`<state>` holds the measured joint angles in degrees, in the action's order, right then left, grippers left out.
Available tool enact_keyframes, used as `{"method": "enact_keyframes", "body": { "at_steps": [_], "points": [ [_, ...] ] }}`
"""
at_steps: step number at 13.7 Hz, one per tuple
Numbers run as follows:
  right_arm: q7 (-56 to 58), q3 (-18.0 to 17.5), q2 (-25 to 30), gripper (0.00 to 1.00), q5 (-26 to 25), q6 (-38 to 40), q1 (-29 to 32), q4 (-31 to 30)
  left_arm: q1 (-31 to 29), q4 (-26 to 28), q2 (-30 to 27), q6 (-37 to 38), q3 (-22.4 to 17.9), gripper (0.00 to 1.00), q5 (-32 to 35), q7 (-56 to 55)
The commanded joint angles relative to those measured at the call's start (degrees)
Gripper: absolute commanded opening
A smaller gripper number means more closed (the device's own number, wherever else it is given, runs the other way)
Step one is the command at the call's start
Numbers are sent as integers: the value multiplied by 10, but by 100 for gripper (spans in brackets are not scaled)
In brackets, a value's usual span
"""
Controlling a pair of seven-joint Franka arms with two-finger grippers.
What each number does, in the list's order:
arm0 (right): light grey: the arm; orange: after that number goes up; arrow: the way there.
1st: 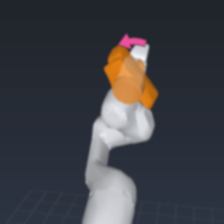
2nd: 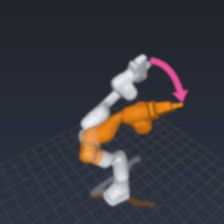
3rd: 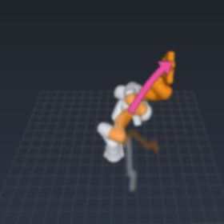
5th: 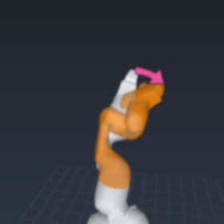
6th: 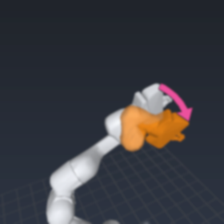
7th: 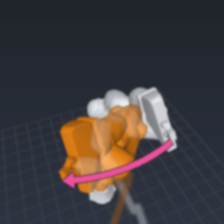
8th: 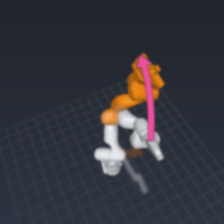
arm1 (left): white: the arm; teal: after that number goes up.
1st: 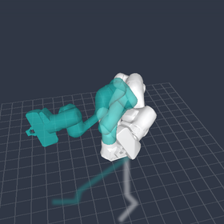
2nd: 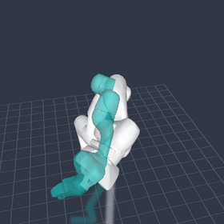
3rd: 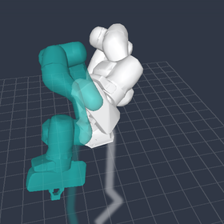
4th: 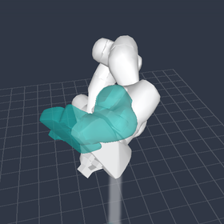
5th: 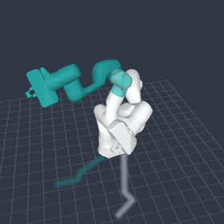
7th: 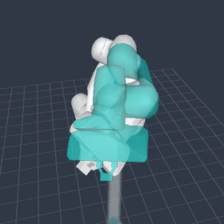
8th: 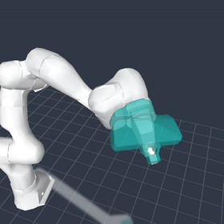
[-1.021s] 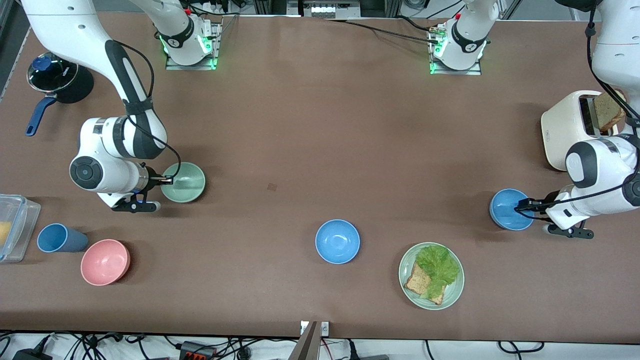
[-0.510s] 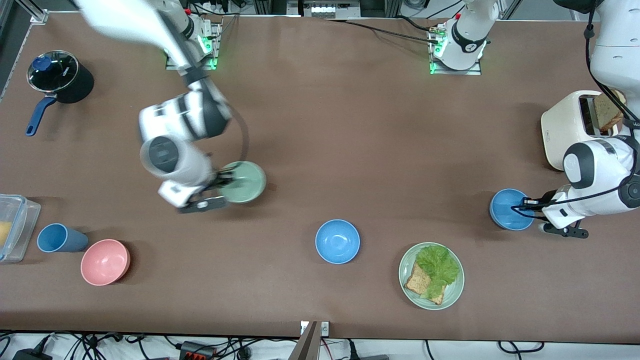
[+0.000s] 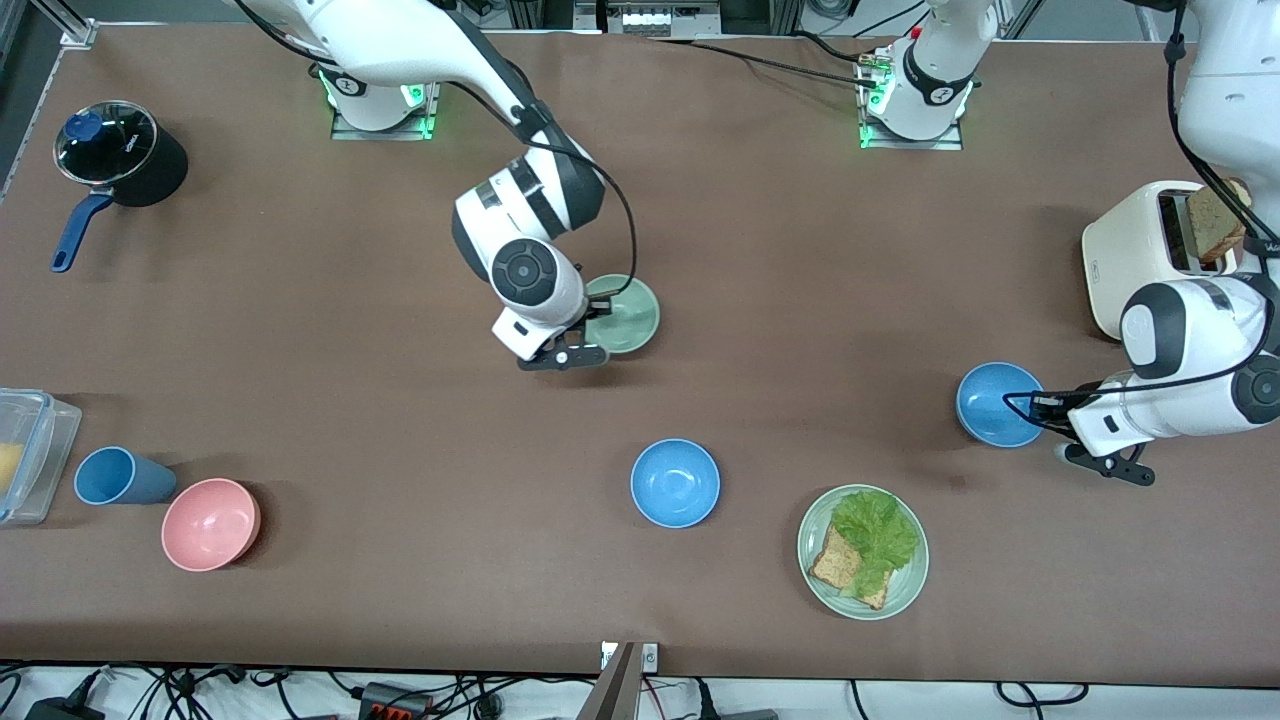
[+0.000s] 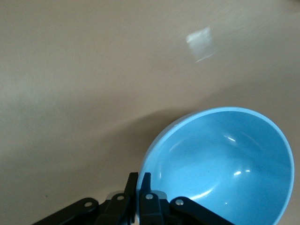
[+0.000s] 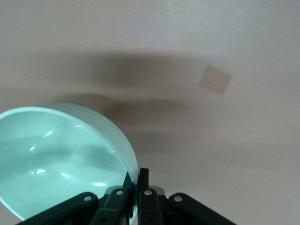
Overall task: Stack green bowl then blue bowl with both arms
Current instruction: 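Place the green bowl with the right gripper while the left gripper carries blue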
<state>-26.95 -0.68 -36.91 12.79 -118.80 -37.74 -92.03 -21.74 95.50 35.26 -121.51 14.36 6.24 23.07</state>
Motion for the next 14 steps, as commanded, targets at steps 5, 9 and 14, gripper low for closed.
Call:
{"method": "enact_keyframes", "body": {
  "at_steps": [5, 9, 14],
  "points": [
    [-8, 1, -38, 0, 36, -51, -17, 19, -27, 0, -61, 84, 59, 1, -51, 23],
    [-7, 1, -39, 0, 66, -51, -19, 19, -26, 0, -69, 91, 92, 1, -69, 1],
    [-23, 4, -31, 100, 58, -29, -20, 46, -21, -25, -74, 117, 102, 1, -69, -28]
  ]
}}
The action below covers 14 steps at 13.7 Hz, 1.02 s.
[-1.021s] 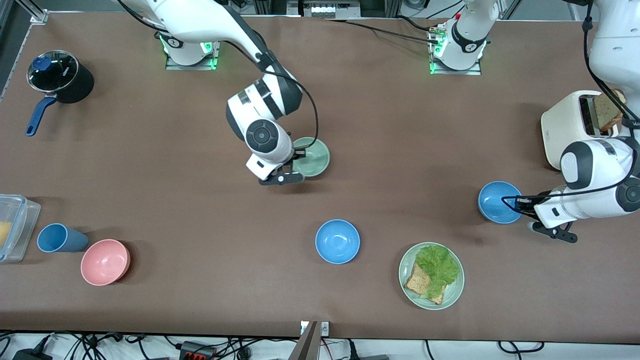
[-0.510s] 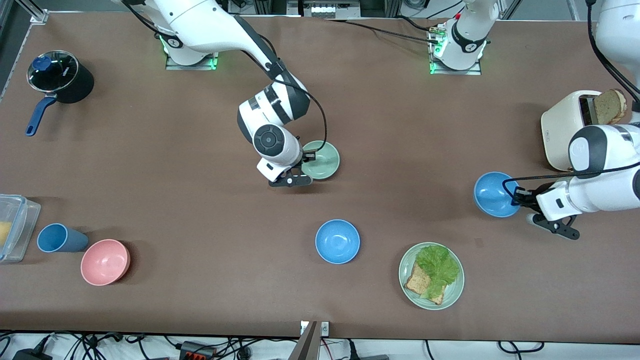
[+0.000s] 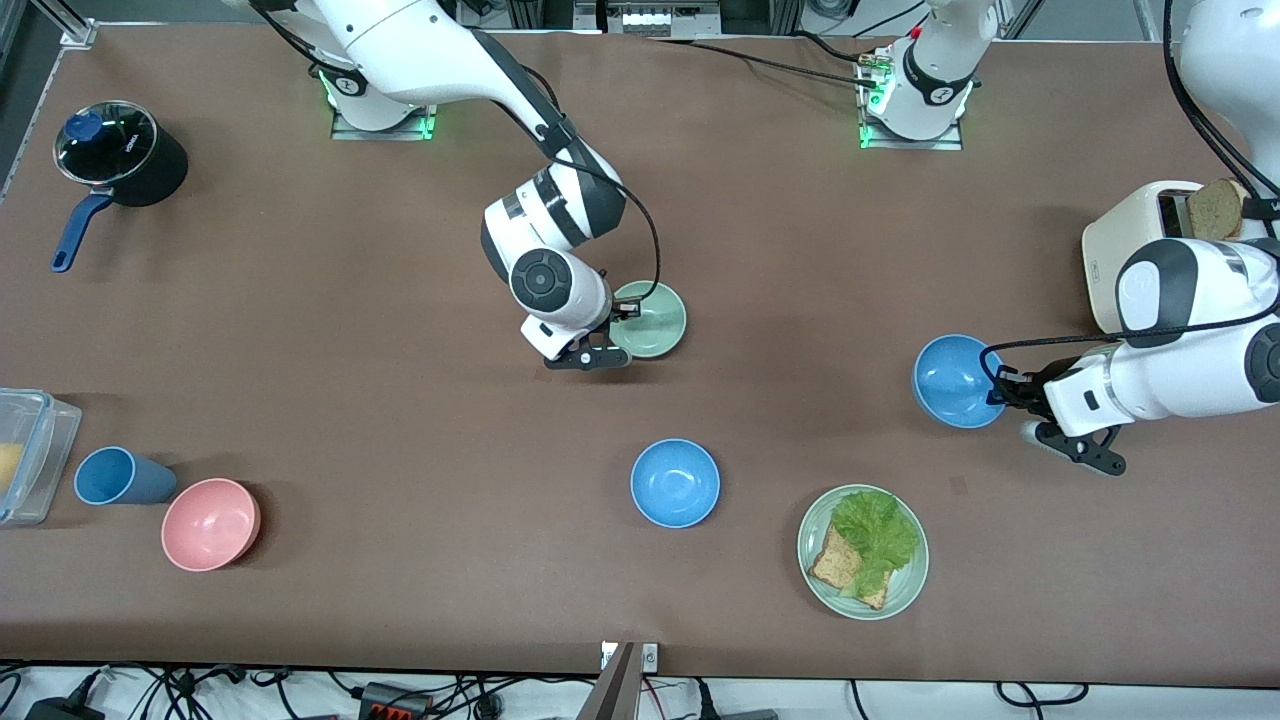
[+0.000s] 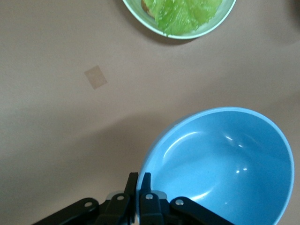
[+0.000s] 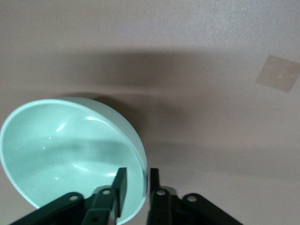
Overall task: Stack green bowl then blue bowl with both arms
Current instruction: 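Place the green bowl with the right gripper while the left gripper carries blue, then open and withdraw the right gripper while the left gripper brings the blue bowl over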
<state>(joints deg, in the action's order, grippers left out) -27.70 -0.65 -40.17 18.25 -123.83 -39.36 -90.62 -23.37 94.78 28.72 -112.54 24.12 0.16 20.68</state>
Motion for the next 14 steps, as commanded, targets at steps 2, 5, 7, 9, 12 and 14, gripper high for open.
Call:
{"method": "enact_keyframes", "body": {
  "at_steps": [2, 5, 7, 9, 12, 14],
  "points": [
    [-15, 18, 23, 100, -2, 108, 6, 88, 0, -19, -9, 51, 21, 1, -10, -33],
    [-3, 86, 41, 100, -17, 246, 10, 181, 0, -18, -8, 51, 36, 1, -10, -92],
    [4, 112, 57, 100, -17, 296, 42, 225, 1, -16, -7, 51, 37, 1, -11, -96],
    [14, 124, 71, 100, -41, 302, 71, 233, -4, -12, -9, 58, 66, 1, -18, -151],
    [34, 158, 108, 100, -86, 330, 80, 233, -4, -4, -6, 54, 122, 1, -22, -299],
    [33, 184, 129, 100, -87, 350, 90, 233, 11, 3, -4, 33, 155, 1, -27, -404]
  ]
}}
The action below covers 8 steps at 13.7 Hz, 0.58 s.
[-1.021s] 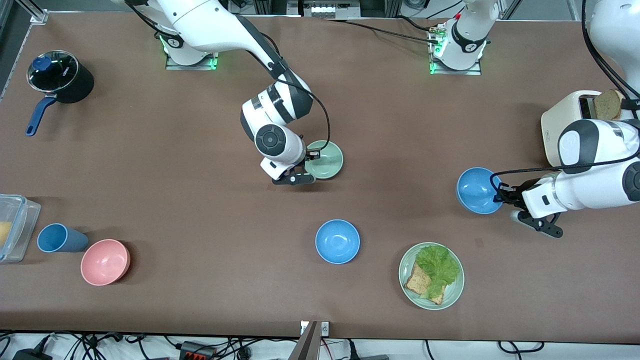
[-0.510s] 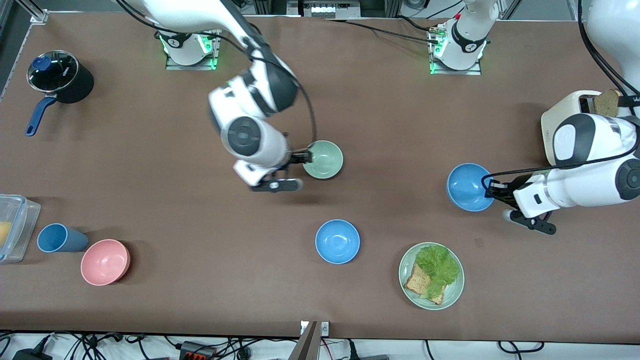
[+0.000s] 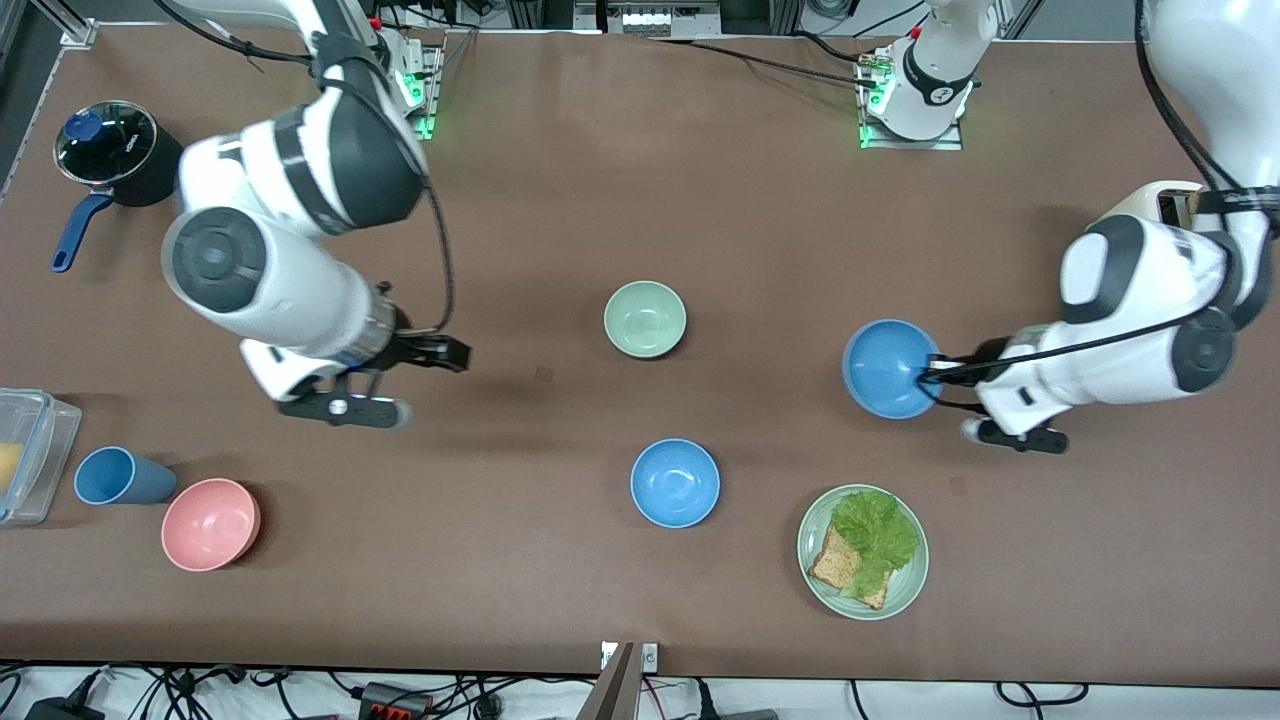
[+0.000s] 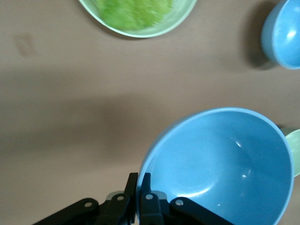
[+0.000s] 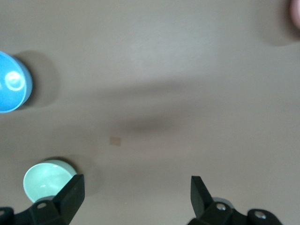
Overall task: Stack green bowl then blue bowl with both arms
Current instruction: 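Open and withdraw the right gripper while the left gripper brings the blue bowl over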
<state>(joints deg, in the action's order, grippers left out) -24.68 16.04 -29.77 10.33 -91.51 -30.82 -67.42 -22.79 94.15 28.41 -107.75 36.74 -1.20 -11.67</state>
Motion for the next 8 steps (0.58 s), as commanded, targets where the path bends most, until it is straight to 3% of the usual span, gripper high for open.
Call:
{"method": "enact_keyframes", "body": {
  "at_steps": [1, 4, 8],
  "points": [
    [2, 34, 31, 100, -7, 32, 7, 1, 12, 14, -1, -29, 46, 1, -13, -134],
    [26, 72, 49, 100, -6, 34, 7, 0, 48, 54, 0, -112, 87, 1, -16, -278],
    [106, 52, 73, 100, -7, 27, 76, 0, 120, 136, -16, -253, 95, 1, -15, -425]
  ]
}}
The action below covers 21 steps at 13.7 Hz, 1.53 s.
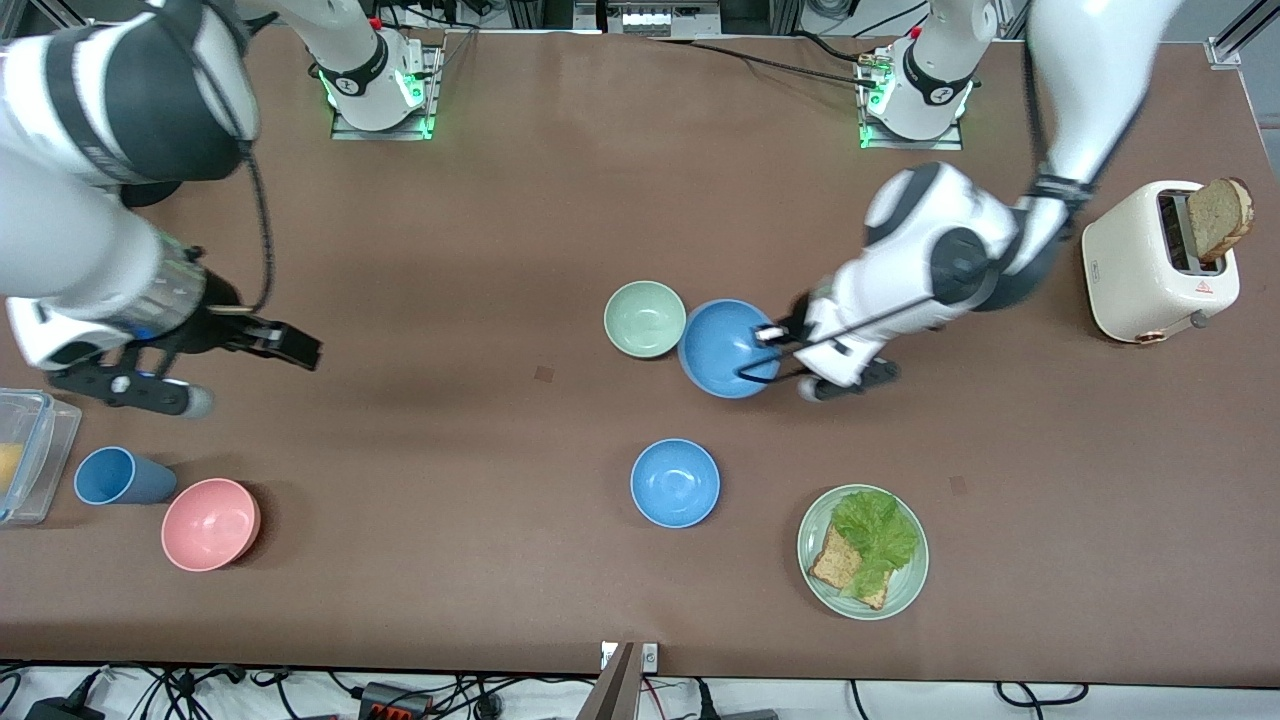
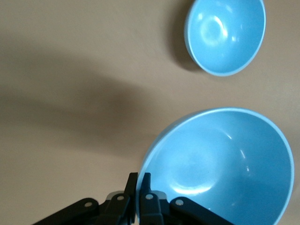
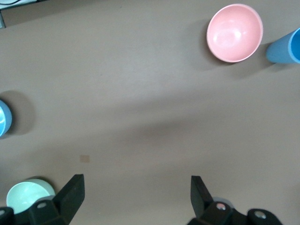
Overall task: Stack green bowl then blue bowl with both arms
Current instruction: 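Open and withdraw the right gripper while the left gripper brings the blue bowl over, then lower the blue bowl into the green bowl and open the left gripper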
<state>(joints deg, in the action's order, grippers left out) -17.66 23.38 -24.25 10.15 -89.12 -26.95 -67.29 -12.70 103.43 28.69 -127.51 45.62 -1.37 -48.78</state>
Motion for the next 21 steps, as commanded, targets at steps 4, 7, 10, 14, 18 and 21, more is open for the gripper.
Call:
{"method": "enact_keyframes", "body": {
  "at_steps": [4, 7, 10, 14, 18, 21],
  "points": [
    [129, -47, 48, 100, -7, 6, 121, -8, 50, 100, -38, -126, 8, 1, -12, -95],
    [165, -136, 73, 100, -61, 3, 204, -31, 68, 135, -36, -173, 6, 1, -7, -109],
    [166, -232, 100, 100, -96, 3, 288, -60, 99, 134, -22, -186, -7, 1, 5, -108],
    [170, -236, 104, 100, -98, 11, 291, -64, 140, 132, -11, -192, -39, 1, 33, -128],
    [191, -236, 127, 100, -102, 13, 294, -100, 158, 127, 6, -191, -62, 1, 95, -139],
    [194, -236, 131, 100, -102, 6, 297, -115, 170, 118, 22, -191, -70, 1, 103, -141]
  ]
}}
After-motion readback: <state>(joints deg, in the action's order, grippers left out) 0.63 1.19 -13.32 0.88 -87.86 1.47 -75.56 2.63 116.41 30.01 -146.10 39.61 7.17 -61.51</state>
